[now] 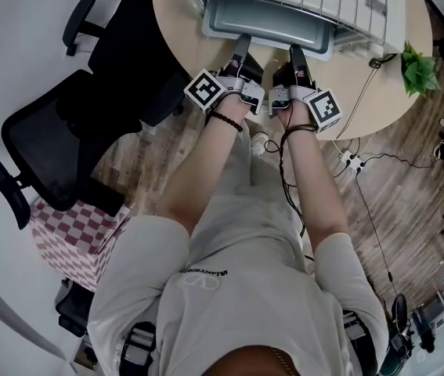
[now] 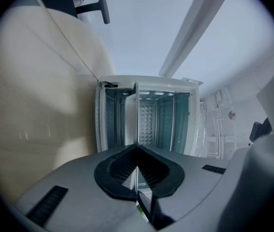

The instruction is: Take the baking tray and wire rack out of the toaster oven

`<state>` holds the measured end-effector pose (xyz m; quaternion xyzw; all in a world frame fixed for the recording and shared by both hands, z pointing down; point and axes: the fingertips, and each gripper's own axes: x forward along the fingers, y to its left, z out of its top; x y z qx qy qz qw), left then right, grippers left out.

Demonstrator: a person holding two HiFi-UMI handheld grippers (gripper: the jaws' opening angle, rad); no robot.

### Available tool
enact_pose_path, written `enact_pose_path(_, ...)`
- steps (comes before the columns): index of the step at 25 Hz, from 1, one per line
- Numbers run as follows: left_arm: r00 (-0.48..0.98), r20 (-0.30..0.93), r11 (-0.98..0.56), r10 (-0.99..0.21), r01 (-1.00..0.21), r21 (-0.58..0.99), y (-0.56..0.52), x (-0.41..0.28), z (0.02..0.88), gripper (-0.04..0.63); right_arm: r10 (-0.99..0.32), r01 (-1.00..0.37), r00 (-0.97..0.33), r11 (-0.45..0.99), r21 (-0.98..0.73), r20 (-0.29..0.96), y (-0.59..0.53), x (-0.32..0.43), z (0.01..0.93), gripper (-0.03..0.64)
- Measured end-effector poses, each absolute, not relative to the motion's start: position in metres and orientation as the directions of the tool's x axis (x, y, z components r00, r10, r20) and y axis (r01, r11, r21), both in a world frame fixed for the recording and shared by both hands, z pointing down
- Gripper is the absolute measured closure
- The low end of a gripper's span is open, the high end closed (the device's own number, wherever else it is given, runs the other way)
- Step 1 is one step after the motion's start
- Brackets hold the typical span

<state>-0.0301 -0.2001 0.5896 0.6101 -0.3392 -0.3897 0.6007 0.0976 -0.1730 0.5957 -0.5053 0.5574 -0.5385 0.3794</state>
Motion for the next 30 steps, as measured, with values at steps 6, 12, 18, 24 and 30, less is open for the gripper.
enact_pose_path(6, 0.47, -0.07, -0.055, -0.88, 0.046, 0.997, -0.188, -0.032, 0.587, 0.591, -0.97, -0.143, -0.207, -0.096, -0.985, 0.125, -0.161, 0.095, 0.592, 0.588)
enact_pose_path(12, 0.474, -0.087, -0.071, -0.876, 0.051, 0.996, -0.173, -0.033, 0.581, 0.591, -0.968, -0.145, -0.214, -0.098, -0.985, 0.128, -0.146, 0.093, 0.591, 0.588)
enact_pose_path(18, 0.479, -0.095, -0.089, -0.873, 0.034, 0.995, -0.158, -0.036, 0.579, 0.591, -0.964, -0.155, -0.235, -0.092, -0.984, 0.127, -0.132, 0.089, 0.586, 0.588)
enact_pose_path(24, 0.48, -0.112, -0.106, -0.87, 0.039, 0.994, -0.145, -0.039, 0.572, 0.591, -0.963, -0.148, -0.242, -0.083, -0.985, 0.118, -0.12, 0.085, 0.578, 0.588)
enact_pose_path(30, 0.483, -0.115, -0.118, -0.868, 0.023, 0.993, -0.131, -0.041, 0.57, 0.591, -0.961, -0.163, -0.253, -0.072, -0.984, 0.112, -0.107, 0.084, 0.572, 0.588)
